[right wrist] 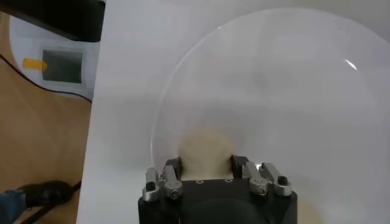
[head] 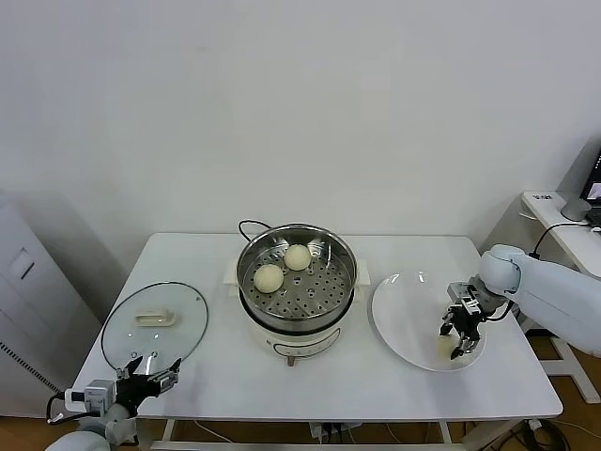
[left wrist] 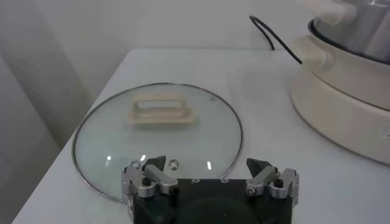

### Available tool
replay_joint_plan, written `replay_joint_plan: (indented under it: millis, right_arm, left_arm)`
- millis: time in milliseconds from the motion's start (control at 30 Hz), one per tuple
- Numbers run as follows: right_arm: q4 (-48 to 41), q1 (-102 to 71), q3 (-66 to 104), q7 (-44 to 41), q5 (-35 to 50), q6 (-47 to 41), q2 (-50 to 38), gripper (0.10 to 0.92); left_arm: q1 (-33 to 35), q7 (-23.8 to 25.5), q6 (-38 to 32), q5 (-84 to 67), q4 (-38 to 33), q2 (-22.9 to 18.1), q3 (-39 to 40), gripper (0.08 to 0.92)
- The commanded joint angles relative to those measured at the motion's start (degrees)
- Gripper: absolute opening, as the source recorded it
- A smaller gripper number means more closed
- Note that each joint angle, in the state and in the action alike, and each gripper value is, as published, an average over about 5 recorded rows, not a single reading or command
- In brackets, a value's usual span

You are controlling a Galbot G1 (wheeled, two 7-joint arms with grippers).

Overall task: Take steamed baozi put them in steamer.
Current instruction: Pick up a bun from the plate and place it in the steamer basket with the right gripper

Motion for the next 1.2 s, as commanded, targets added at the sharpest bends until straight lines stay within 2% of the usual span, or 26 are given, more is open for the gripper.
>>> replay_joint_plan:
  millis: [33,167,333,633,867,1200]
  right_arm:
    - [1.4,3.1,-2.0,-0.7,0.6,-0.1,-0.5,0.499]
    - [4.2,14.9,-8.2,-1.5,4.2,0.1,-1.1,0.493]
    - [5.5,27.6,-12.0,-2.8,10.4,1.9,2.6,0.499]
    - [2.4,33.9,-8.3,-3.2,14.6,14.4,14.6,0.501]
    - [3.3,32.3,-5.5,-5.8,11.6,25.5,21.9,0.501]
    - [4.8,27.8,-2.9,-6.7,0.4,41.7,31.0,0.501]
  left_arm:
    - [0.0,-0.1,0.1,0.0,0.1,0.0,0.0,0.823]
    - [-0.2,-0.1,0.2,0.0,0.3,0.1,0.1,0.823]
    - [-0.7,-0.2,0.3,0.0,0.2,0.3,0.2,0.823]
    - [-0.9,-0.2,0.0,0.0,0.3,0.6,0.6,0.823]
    - [-0.8,-0.2,0.0,0.0,-0.1,1.1,0.6,0.823]
    - [-0.8,-0.2,-0.1,0.0,0.1,1.1,0.8,0.823]
